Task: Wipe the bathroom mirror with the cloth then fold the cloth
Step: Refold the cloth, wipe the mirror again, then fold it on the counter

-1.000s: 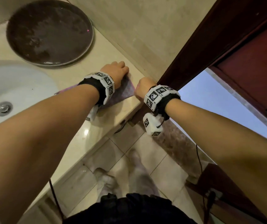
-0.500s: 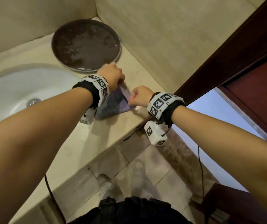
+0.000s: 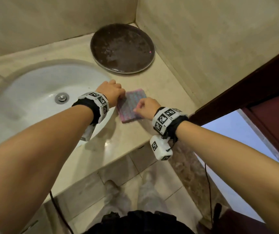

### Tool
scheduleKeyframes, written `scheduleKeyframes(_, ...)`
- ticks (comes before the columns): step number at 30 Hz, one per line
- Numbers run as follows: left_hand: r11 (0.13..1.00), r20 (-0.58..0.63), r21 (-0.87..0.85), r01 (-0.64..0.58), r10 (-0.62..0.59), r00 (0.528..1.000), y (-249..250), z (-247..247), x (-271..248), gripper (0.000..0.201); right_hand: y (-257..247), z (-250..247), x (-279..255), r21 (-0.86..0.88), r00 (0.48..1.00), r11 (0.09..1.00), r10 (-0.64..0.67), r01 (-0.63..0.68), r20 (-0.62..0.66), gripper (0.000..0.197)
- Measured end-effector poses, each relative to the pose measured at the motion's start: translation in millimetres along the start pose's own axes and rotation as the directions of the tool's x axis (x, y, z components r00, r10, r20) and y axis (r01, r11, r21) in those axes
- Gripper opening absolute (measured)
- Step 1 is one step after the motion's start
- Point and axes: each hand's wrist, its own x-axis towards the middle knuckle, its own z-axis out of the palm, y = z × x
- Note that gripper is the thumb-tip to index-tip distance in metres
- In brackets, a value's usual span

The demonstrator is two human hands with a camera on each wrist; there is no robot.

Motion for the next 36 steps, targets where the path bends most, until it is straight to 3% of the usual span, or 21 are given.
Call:
scheduleKeyframes(3,0.941,-0.067,-0.295,0.168,-0.196,0.978,1.3,5.8,-3.0,0.029,13.5,-16.5,10.3,0.085,0.984,0.99,0.125,-0.115,-0.127,0.006)
scheduleKeyframes(5,0.868,-0.016,-0.416,0.271,-0.305,0.952,2.7,10.3,-1.5,0.038,18.7,-22.8,20.7,0.148,0.966,0.975,0.189,-0.164,-0.179,0.008)
scheduleKeyframes(7,0.826,0.073,-0.456,0.333,-0.338,0.938,4.2,14.5,2.2,0.046,19.8,-25.8,32.1,0.158,0.96,0.972,0.204,-0.175,-0.191,0.003)
scheduleKeyframes(11,0.78,0.163,-0.501,0.375,-0.34,0.926,6.4,17.7,7.9,0.051,20.5,-23.7,61.3,0.096,0.97,0.983,0.172,-0.157,-0.17,0.027)
scheduleKeyframes(13,0.745,0.197,-0.511,0.43,-0.385,0.901,8.6,17.5,7.2,0.049,16.6,-23.2,76.3,0.051,0.977,0.989,0.147,-0.141,-0.156,0.03)
scheduleKeyframes(17,0.607,0.283,-0.573,0.551,-0.484,0.828,11.2,13.8,9.1,0.043,9.1,-31.7,98.8,-0.007,0.995,0.995,0.1,-0.1,-0.018,0.033)
scheduleKeyframes(20,0.515,0.383,-0.588,0.624,-0.502,0.776,7.4,8.8,13.2,0.04,5.0,-44.8,111.7,0.048,0.994,0.998,0.022,-0.027,0.106,0.033)
scheduleKeyframes(23,0.466,0.444,-0.618,0.634,-0.459,0.77,2.2,3.5,15.3,0.03,-4.9,-64.1,123.5,0.147,0.975,0.989,-0.033,0.0,0.22,0.008)
scheduleKeyframes(26,0.389,0.481,-0.69,0.61,-0.383,0.789,-5.5,-10.7,16.4,0.009,-19.4,-88.1,133.1,0.206,0.969,0.978,-0.066,0.016,0.238,0.02)
scheduleKeyframes(28,0.395,0.418,-0.721,0.57,-0.409,0.811,-15.1,-27.5,19.9,0.011,-30.8,-105.5,137.3,0.2,0.971,0.978,-0.097,0.053,0.219,0.023)
scheduleKeyframes(31,0.487,0.243,-0.713,0.504,-0.503,0.829,-34.7,-63.1,32.9,0.012,-50.8,-136.8,147.8,0.192,0.981,0.977,-0.127,0.097,0.146,0.024)
scheduleKeyframes(34,0.519,0.043,-0.744,0.42,-0.591,0.806,-63.8,-102.8,54.7,0.015,-85.1,-172.6,164.6,0.17,0.982,0.968,-0.186,0.185,-0.013,0.03)
scheduleKeyframes(36,0.538,-0.115,-0.766,0.352,-0.653,0.749,-84.8,-127.7,73.4,0.017,-108.7,-195.4,176.0,0.233,0.956,0.938,-0.209,0.256,-0.207,0.036)
